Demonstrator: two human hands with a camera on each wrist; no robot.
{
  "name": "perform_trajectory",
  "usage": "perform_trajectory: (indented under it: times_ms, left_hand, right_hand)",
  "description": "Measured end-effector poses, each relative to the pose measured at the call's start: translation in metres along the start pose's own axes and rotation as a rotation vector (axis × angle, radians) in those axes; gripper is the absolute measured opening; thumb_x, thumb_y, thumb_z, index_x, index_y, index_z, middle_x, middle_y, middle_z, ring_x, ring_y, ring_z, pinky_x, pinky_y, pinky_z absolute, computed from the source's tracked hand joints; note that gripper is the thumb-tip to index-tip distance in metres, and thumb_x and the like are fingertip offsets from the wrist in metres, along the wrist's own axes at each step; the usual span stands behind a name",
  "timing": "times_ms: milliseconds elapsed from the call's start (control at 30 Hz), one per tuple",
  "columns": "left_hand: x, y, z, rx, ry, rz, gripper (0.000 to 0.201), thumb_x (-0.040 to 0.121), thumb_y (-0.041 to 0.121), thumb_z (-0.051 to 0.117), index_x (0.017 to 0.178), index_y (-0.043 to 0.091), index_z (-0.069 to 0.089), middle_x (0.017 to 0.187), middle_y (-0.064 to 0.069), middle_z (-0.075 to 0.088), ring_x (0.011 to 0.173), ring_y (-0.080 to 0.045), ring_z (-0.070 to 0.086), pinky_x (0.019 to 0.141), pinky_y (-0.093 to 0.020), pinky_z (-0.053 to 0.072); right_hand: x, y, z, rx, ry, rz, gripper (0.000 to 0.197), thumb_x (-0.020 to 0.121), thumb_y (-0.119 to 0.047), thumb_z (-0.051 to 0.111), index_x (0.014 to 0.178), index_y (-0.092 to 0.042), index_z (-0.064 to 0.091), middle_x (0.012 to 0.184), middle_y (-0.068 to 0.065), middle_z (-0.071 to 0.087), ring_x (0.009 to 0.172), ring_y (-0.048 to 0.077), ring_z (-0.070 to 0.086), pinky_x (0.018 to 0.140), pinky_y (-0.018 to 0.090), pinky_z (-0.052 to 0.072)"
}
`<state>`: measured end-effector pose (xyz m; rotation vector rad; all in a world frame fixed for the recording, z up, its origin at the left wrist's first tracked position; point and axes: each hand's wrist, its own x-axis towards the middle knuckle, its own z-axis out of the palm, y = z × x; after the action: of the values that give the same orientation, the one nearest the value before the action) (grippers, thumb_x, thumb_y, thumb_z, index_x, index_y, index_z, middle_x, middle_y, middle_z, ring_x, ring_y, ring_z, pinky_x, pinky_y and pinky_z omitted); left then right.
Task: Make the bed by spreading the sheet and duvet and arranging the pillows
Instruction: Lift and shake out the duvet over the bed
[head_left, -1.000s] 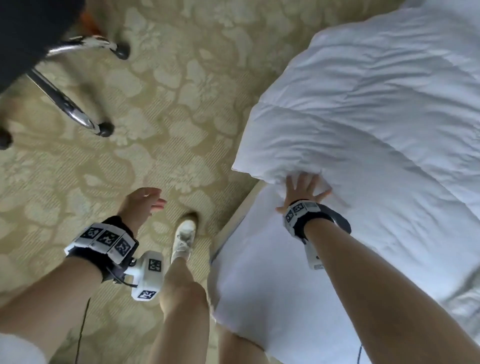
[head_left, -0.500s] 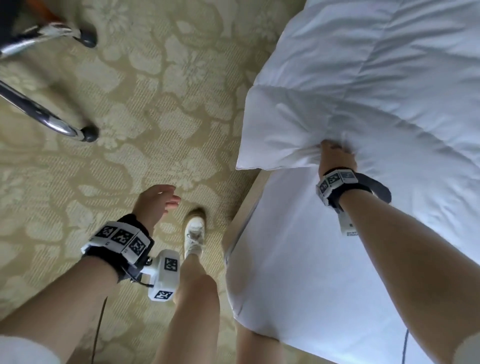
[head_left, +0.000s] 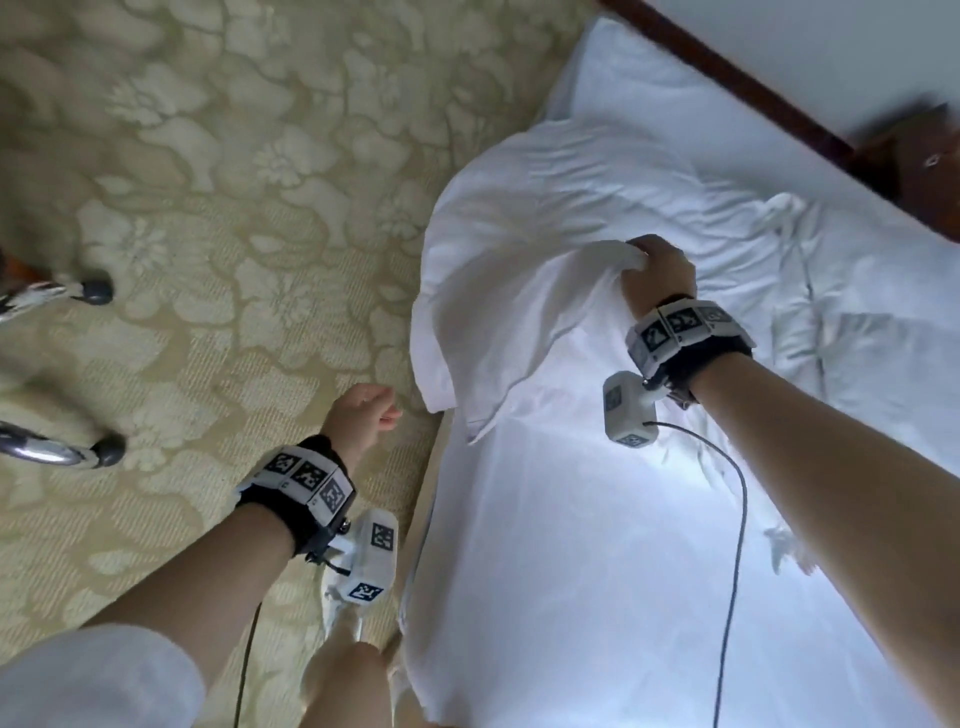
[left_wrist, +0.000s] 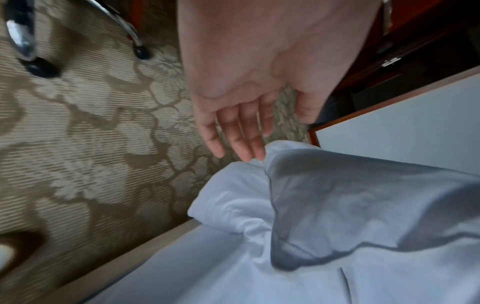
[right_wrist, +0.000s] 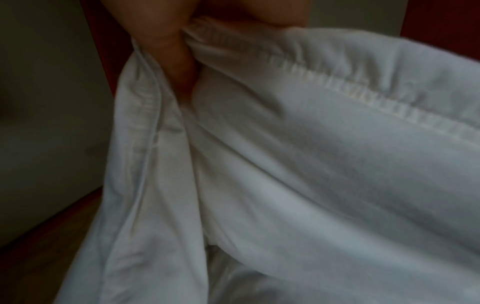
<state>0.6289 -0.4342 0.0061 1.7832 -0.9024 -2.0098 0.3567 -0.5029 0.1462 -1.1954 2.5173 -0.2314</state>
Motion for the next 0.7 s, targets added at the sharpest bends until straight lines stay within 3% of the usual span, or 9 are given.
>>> perform_trajectory:
  times_ms: [100,267,367,467,500,567,600,633,700]
  left_hand:
    - [-0.007,0.04,0.023,0.037,-0.094,-0.02,0.06,0.092,0.055,0.039,0.137,0.016,0.036,0.118,-0.008,0.056,0.11,-0.026,0.055,0.093,-0.041,0.041]
    - [-0.006,0.082,0.084,0.082,-0.211,-0.064,0.082,0.086,0.066,0.034,0.15,0.027,-0.001,0.145,-0.014,0.04,0.128,-0.029,0.046,0.101,-0.043,0.038]
    - [0.022,0.086,0.102,0.036,-0.17,-0.104,0.098,0.077,0.077,0.036,0.149,0.028,-0.009,0.155,-0.01,0.024,0.136,-0.032,0.036,0.097,-0.043,0.039]
    - [0.066,0.084,0.097,-0.15,-0.247,-0.289,0.121,0.052,0.093,0.043,0.149,0.03,0.009,0.153,0.001,0.028,0.137,-0.027,0.034,0.107,-0.049,0.033]
    - [0.079,0.091,0.095,-0.212,-0.349,-0.322,0.112,0.056,0.091,0.043,0.146,0.029,0.023,0.148,0.004,0.037,0.132,-0.022,0.039,0.105,-0.045,0.036]
    - [0.097,0.109,0.09,-0.265,-0.519,-0.251,0.066,0.086,0.066,0.039,0.139,0.026,0.038,0.133,0.004,0.053,0.118,-0.014,0.049,0.091,-0.029,0.047]
    - [0.107,0.116,0.086,-0.258,-0.459,-0.206,0.049,0.095,0.048,0.04,0.137,0.021,0.044,0.123,0.002,0.061,0.11,-0.013,0.056,0.082,-0.023,0.052]
    - [0.117,0.126,0.081,-0.273,-0.38,-0.181,0.037,0.098,0.034,0.043,0.126,0.014,0.055,0.109,-0.001,0.069,0.102,-0.017,0.062,0.075,-0.024,0.055]
    - [0.139,0.143,0.047,-0.31,-0.207,-0.16,0.029,0.097,0.02,0.045,0.09,0.013,0.072,0.076,0.0,0.075,0.085,-0.019,0.071,0.066,-0.022,0.056]
  right_hand:
    - [0.0,-0.013,-0.031,0.051,0.001,-0.037,0.04,0.088,-0.009,0.043,0.124,-0.018,0.057,0.125,0.011,0.06,0.118,0.03,0.053,0.092,0.03,0.043]
    - [0.004,-0.019,-0.053,0.166,0.022,-0.11,0.038,0.087,-0.008,0.044,0.121,-0.017,0.058,0.119,0.01,0.062,0.113,0.029,0.055,0.089,0.028,0.042]
    - [0.014,-0.018,-0.055,0.211,0.048,-0.109,0.039,0.085,-0.008,0.045,0.122,-0.017,0.058,0.118,0.008,0.063,0.112,0.027,0.056,0.081,0.02,0.036]
    - [0.028,-0.029,-0.046,0.254,0.047,-0.104,0.039,0.086,-0.01,0.045,0.122,-0.017,0.059,0.116,0.008,0.064,0.11,0.026,0.056,0.083,0.021,0.038]
    - [0.036,-0.034,-0.042,0.274,0.052,-0.09,0.04,0.085,-0.009,0.045,0.122,-0.016,0.059,0.116,0.008,0.064,0.109,0.026,0.057,0.084,0.023,0.04]
    - [0.047,-0.046,-0.031,0.313,0.05,-0.051,0.042,0.085,-0.009,0.046,0.124,-0.016,0.058,0.116,0.007,0.064,0.109,0.025,0.057,0.086,0.024,0.043]
    - [0.051,-0.051,-0.025,0.328,0.051,-0.031,0.042,0.085,-0.008,0.046,0.125,-0.016,0.057,0.117,0.007,0.064,0.11,0.024,0.057,0.088,0.025,0.044]
    - [0.054,-0.055,-0.02,0.341,0.051,-0.016,0.043,0.085,-0.008,0.046,0.127,-0.016,0.056,0.118,0.007,0.064,0.109,0.023,0.057,0.09,0.026,0.046]
    - [0.061,-0.071,-0.003,0.361,0.017,0.006,0.045,0.085,-0.007,0.047,0.128,-0.017,0.055,0.118,0.008,0.064,0.104,0.021,0.059,0.092,0.029,0.049]
